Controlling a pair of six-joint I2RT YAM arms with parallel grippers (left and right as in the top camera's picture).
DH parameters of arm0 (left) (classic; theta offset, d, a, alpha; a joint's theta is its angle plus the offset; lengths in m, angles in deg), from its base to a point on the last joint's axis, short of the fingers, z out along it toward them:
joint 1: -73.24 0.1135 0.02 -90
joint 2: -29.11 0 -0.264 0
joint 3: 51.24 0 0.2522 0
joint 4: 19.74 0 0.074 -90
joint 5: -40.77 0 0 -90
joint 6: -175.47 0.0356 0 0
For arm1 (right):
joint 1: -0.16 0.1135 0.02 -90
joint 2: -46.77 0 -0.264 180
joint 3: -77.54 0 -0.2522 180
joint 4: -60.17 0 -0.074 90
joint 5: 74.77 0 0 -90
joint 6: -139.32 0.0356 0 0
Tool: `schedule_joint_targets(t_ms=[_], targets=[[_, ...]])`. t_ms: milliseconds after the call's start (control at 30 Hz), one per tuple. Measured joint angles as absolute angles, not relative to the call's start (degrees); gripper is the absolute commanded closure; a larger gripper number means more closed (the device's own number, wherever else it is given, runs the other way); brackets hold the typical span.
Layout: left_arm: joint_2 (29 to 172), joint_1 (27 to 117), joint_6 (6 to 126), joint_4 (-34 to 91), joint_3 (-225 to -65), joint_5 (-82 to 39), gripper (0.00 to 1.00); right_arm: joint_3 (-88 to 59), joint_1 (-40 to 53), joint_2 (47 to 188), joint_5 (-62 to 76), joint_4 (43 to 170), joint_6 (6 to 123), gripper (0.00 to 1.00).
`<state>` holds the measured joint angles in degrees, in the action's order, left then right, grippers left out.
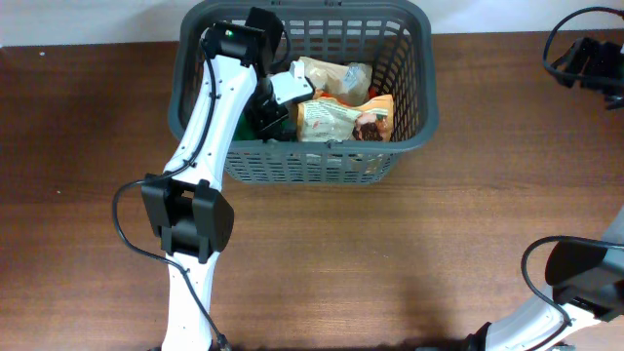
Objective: Pack container
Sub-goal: 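Place the second jar into the basket and open the left gripper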
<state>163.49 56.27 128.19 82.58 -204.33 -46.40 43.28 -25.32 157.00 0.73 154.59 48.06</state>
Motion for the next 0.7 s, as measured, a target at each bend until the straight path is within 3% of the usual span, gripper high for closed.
schedule_joint_targets(t_ms=[167, 333, 500, 700], targets=[[163.63, 56.27, 120.82, 82.34, -208.44, -49.46, 0.01, 43.28, -25.32, 157.00, 0.73, 154.57, 48.06, 0.01], [161.09, 59.33, 109.98, 82.01, -222.71, -51.72, 0.01, 43.28, -25.32, 157.00, 0.73, 154.59, 48.04, 0.01], [152.00, 71.39, 99.18, 81.64, -232.94, -52.46, 0.01, 43.28, -25.32, 157.00, 0.73, 154.59, 48.06, 0.01], [147.95, 87.79, 88.89, 86.53, -234.27, -50.95, 0.01, 43.28, -25.32, 157.00, 0.73, 154.59, 48.06, 0.01]])
